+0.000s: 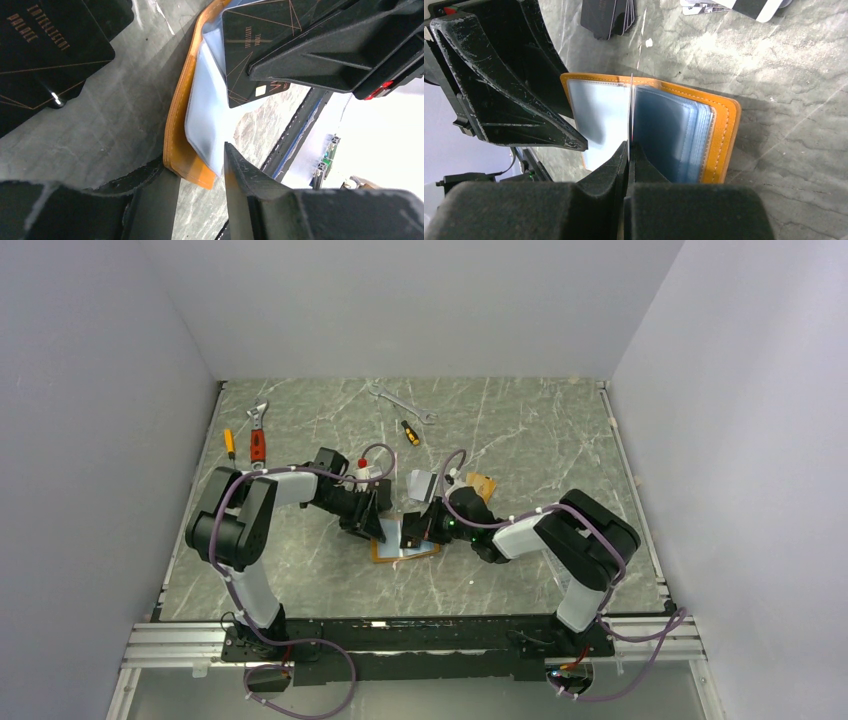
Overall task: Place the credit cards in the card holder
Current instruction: Insert the credit card into the card holder.
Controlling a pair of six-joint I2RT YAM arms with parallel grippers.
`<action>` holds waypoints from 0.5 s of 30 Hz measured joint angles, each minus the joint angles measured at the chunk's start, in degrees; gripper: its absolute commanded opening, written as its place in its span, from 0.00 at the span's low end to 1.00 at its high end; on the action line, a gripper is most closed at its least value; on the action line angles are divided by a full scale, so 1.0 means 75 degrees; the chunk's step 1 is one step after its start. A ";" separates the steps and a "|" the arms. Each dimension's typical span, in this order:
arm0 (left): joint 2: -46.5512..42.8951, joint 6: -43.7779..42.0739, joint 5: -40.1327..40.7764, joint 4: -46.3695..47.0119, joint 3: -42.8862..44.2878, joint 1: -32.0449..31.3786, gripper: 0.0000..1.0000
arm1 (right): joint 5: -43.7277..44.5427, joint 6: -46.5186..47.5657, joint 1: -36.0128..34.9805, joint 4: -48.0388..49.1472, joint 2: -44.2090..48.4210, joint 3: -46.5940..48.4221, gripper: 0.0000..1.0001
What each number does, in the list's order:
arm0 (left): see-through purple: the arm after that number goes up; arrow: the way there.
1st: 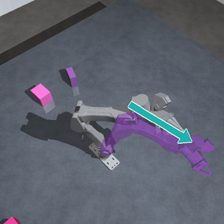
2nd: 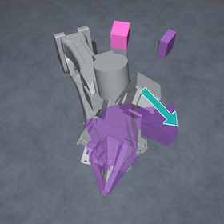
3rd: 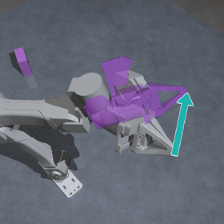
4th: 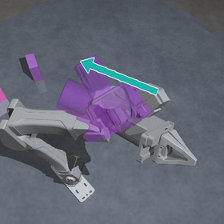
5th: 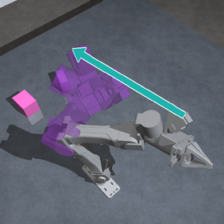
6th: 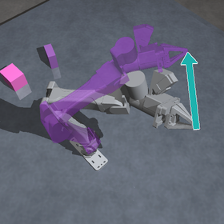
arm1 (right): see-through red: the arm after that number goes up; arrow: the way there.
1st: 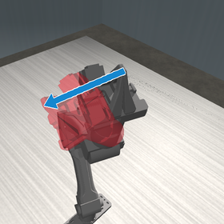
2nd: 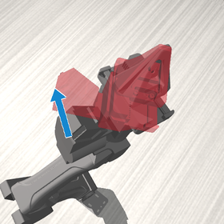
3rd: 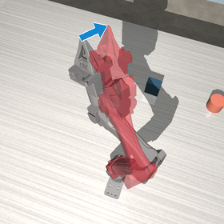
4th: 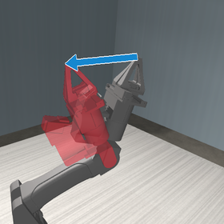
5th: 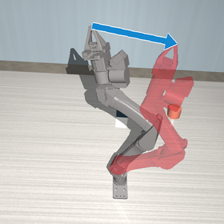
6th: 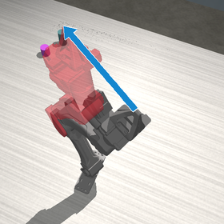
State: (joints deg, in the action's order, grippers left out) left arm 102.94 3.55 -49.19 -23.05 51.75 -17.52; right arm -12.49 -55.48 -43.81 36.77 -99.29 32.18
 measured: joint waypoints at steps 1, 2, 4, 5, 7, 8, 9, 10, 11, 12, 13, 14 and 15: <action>-0.0006 -0.0017 0.0000 -0.0052 0.0000 0.0017 0.43 | -0.0003 -0.0003 0.0000 0.0026 -0.0017 0.0003 0.00; -0.0020 -0.0038 0.0000 -0.0082 0.0003 0.0029 0.42 | -0.0009 -0.0003 0.0000 0.0047 -0.0032 0.0003 0.00; -0.0050 -0.0114 0.0023 -0.0152 0.0003 0.0047 0.41 | -0.0058 -0.0003 0.0000 0.0108 -0.0058 0.0003 0.00; -0.0064 -0.0137 0.0055 -0.0187 0.0003 0.0058 0.41 | -0.0085 -0.0003 0.0000 0.0119 -0.0070 0.0003 0.00; -0.0090 -0.0160 0.0119 -0.0233 0.0003 0.0064 0.36 | -0.0134 -0.0003 0.0000 0.0154 -0.0079 0.0003 0.00; -0.0105 -0.0172 0.0166 -0.0242 0.0003 0.0067 0.32 | -0.0172 -0.0003 -0.0015 0.0181 -0.0087 0.0003 0.00; -0.0117 -0.0175 0.0219 -0.0248 0.0003 0.0070 0.27 | -0.0216 -0.0003 -0.0026 0.0216 -0.0111 0.0003 0.00; -0.0122 -0.0192 0.0306 -0.0245 0.0003 0.0076 0.22 | -0.0251 -0.0003 -0.0041 0.0248 -0.0134 0.0003 0.00; -0.0131 -0.0175 0.0367 -0.0248 0.0003 0.0076 0.18 | -0.0300 0.0000 -0.0061 0.0274 -0.0163 0.0003 0.00; -0.0134 -0.0166 0.0440 -0.0248 0.0003 0.0076 0.16 | -0.0361 0.0000 -0.0085 0.0289 -0.0184 0.0003 0.00; -0.0134 -0.0169 0.0510 -0.0248 0.0003 0.0076 0.15 | -0.0411 0.0000 -0.0119 0.0303 -0.0201 0.0003 0.00; -0.0137 -0.0160 0.0548 -0.0251 0.0003 0.0076 0.14 | -0.0434 0.0000 -0.0146 0.0315 -0.0216 0.0003 0.00; -0.0134 -0.0154 0.0565 -0.0254 0.0003 0.0076 0.13 | -0.0469 -0.0003 -0.0178 0.0318 -0.0230 0.0009 0.00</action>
State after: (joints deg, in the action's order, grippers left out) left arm 101.93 2.39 -44.95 -24.95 51.77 -16.95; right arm -16.01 -55.51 -45.15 39.16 -101.01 32.25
